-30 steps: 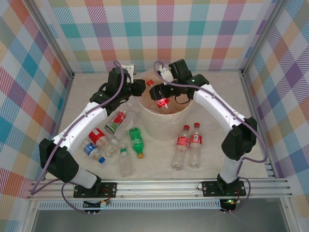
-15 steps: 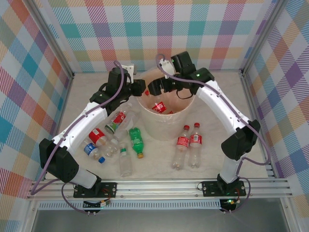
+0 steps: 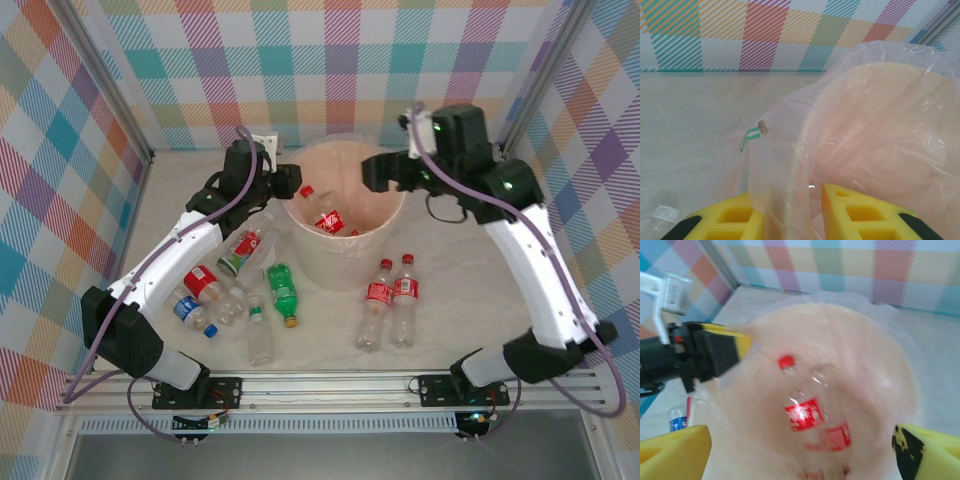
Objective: Put the plastic bottles in the bin
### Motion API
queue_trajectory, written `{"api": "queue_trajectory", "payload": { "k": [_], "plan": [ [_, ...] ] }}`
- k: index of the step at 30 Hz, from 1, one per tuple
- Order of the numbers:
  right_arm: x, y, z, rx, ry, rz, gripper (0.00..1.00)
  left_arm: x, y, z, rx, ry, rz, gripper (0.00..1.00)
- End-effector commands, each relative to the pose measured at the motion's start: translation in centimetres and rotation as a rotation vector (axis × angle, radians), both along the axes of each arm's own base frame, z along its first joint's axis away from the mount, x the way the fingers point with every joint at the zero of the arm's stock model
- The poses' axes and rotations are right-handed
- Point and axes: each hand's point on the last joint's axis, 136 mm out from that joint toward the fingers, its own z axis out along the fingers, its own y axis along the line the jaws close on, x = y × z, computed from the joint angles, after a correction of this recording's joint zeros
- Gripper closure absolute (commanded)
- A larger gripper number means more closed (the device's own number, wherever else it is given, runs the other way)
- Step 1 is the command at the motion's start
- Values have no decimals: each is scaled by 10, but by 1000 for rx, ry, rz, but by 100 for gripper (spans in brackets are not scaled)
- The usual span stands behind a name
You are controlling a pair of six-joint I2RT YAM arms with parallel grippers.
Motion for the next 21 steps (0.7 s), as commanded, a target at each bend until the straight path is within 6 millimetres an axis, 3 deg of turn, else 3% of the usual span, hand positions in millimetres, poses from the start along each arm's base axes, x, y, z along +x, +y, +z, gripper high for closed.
{"api": "queue_trajectory", "payload": {
  "k": [1, 5, 9, 13, 18, 21],
  "plan": [
    [-12, -45, -29, 4, 115, -175, 8, -25, -5, -71, 142, 210, -65, 71],
    [-30, -88, -63, 24, 199, -301, 9, -26, -7, -71, 137, 215, -75, 71],
    [-43, -111, -105, 17, 291, -383, 9, -27, -8, -66, 128, 208, -79, 71],
    [-52, -116, -144, 37, 384, -415, 8, -27, -7, -64, 127, 204, -80, 71],
    [-66, -112, -202, 82, 508, -456, 16, -27, -8, -65, 129, 206, -81, 71],
    [-73, -107, -236, 115, 580, -462, 16, -27, -7, -68, 136, 210, -82, 71]
  ]
}}
